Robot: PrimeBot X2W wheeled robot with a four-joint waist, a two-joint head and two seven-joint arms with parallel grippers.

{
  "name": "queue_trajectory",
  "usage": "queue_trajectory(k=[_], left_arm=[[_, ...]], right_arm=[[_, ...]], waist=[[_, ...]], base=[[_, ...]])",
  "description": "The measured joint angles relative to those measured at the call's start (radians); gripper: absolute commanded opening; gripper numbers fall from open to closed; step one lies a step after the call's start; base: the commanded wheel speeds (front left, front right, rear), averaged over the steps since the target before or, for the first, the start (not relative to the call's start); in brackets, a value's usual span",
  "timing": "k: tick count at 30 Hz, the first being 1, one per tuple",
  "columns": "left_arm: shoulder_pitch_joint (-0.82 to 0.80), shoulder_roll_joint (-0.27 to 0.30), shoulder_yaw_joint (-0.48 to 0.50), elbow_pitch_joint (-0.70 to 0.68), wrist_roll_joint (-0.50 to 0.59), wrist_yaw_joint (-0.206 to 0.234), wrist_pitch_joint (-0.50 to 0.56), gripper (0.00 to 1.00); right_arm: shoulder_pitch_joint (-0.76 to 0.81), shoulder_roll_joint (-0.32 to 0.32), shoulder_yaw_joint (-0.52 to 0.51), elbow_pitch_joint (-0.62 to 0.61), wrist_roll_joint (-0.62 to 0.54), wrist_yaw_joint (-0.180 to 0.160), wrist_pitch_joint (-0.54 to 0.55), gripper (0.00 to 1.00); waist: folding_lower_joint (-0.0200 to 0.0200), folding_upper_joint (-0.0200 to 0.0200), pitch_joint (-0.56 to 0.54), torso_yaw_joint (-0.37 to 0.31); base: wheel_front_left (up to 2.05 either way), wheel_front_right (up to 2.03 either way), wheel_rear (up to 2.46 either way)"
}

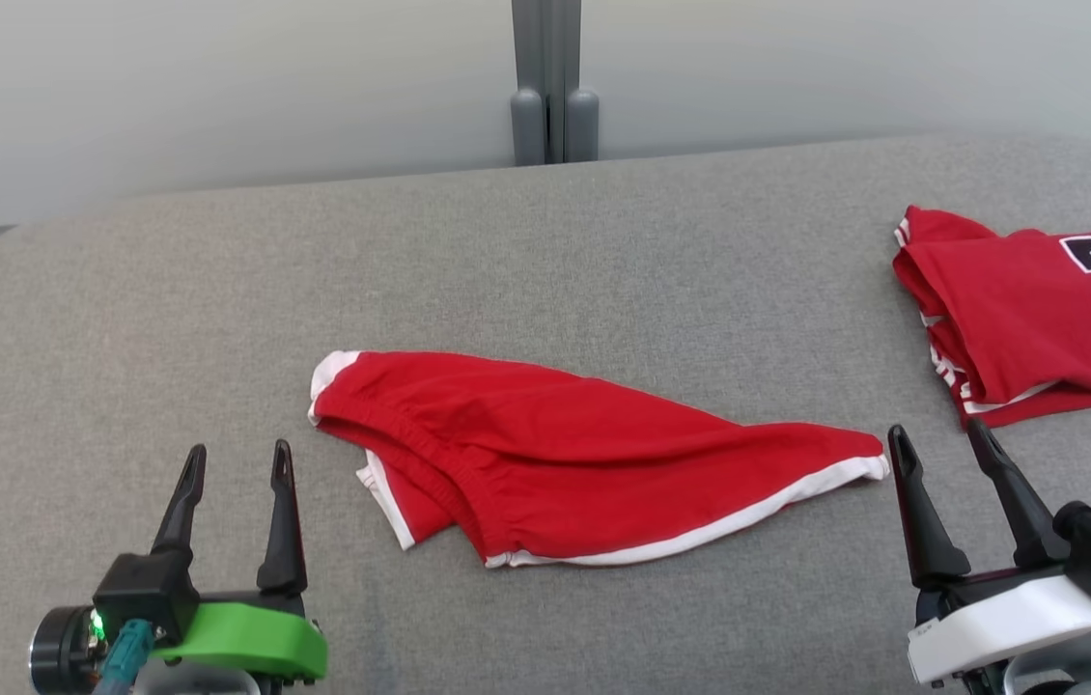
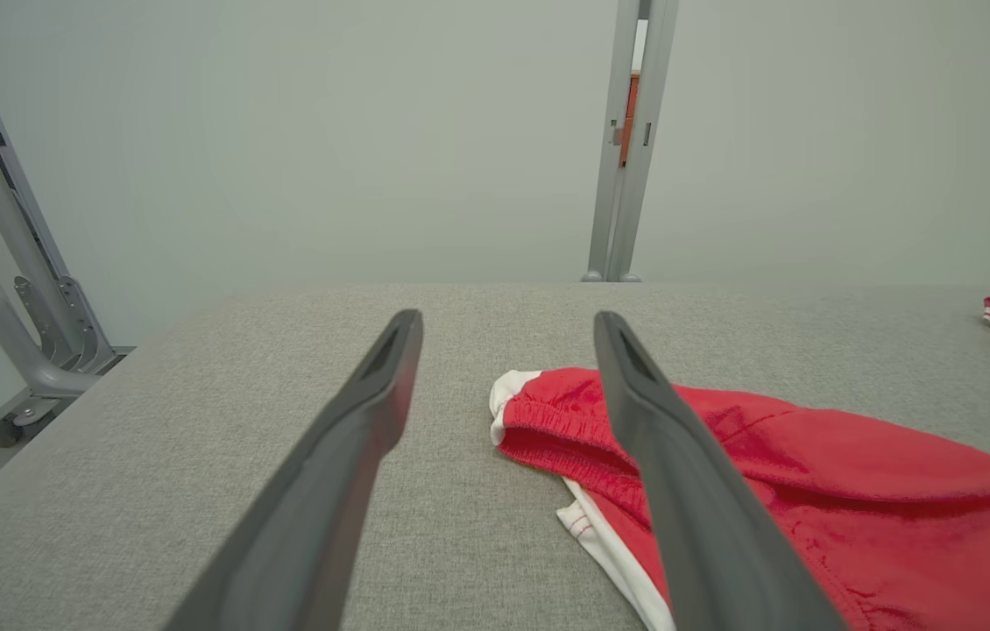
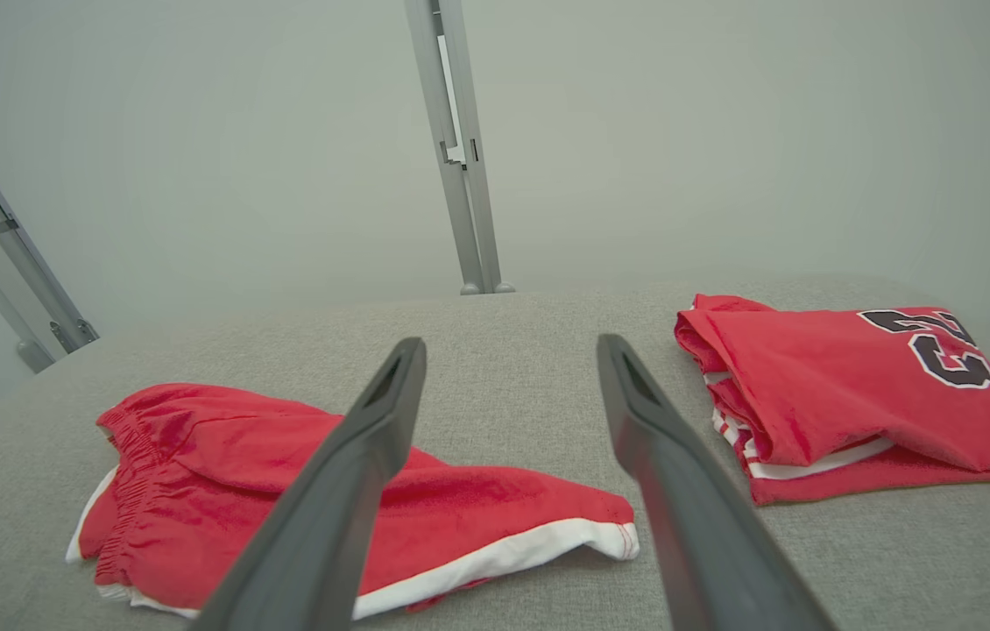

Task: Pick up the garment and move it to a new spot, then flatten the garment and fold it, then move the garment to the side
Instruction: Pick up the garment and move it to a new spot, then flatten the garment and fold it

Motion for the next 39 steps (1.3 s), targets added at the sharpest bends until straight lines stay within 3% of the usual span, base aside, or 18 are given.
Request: queue_trajectory(k=[8,25,30,34,39], left_arm=[[0.039,0.000,0.000,0.001,0.014,-0.013,0.000,1.00],[0.041,-0.007,-0.016,0.027,0.022,-0.036,0.001,1.00],[-0.023,-0.016,-0.101,0.011,0.044,-0.089,0.079,1.00],[-0.070,-0.064,-0.201,0.033,0.051,-0.145,0.182,1.00],[-0.083,-0.102,-0.257,0.121,0.034,-0.173,0.256,1.00]], right_arm=[[0.058,0.004,-0.006,-0.007,0.000,0.000,0.011,1.00],[0.061,0.008,-0.007,-0.025,-0.001,0.000,0.022,1.00],[0.055,0.012,-0.008,-0.039,-0.002,0.000,0.026,1.00],[0.035,0.011,0.004,-0.038,-0.002,0.000,0.023,1.00],[0.001,0.009,0.014,-0.018,0.007,0.000,0.009,1.00]], waist=[[0.0000,0.0000,-0.050,-0.011],[0.0000,0.0000,-0.050,-0.009],[0.0000,0.0000,-0.023,-0.005],[0.0000,0.0000,0.018,-0.001],[0.0000,0.0000,0.079,-0.006]], base=[[0.00,0.00,0.00],[0.00,0.00,0.00],[0.00,0.00,0.00],[0.00,0.00,0.00],[0.00,0.00,0.00]])
